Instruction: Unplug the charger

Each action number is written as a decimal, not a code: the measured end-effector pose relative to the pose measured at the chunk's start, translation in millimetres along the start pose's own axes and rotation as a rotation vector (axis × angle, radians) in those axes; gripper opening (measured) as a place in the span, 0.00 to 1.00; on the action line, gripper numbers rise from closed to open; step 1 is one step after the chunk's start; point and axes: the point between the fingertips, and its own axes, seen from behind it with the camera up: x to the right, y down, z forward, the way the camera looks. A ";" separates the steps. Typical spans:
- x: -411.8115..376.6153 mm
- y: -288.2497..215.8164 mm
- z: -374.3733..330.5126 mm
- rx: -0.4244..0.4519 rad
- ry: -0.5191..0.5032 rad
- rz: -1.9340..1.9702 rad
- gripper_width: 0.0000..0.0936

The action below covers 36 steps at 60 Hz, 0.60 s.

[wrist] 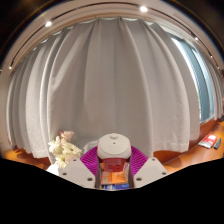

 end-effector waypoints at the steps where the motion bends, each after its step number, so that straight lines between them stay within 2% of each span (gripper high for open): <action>1: 7.3 -9.2 -1.1 0.019 0.009 -0.014 0.41; 5: 42.8 -30.2 1.7 0.054 0.033 -0.041 0.41; 8: 63.1 -37.3 -1.2 0.029 0.051 -0.051 0.42; 16: 140.5 78.7 -0.9 -0.201 0.133 -0.116 0.42; 20: 168.1 160.9 -14.5 -0.363 0.159 -0.114 0.42; 23: 185.8 225.8 -29.5 -0.451 0.175 -0.116 0.42; 26: 198.6 266.4 -40.0 -0.550 0.189 -0.117 0.42; 31: 211.4 317.4 -58.2 -0.650 0.200 -0.128 0.42; 36: 217.4 348.7 -72.0 -0.701 0.209 -0.131 0.44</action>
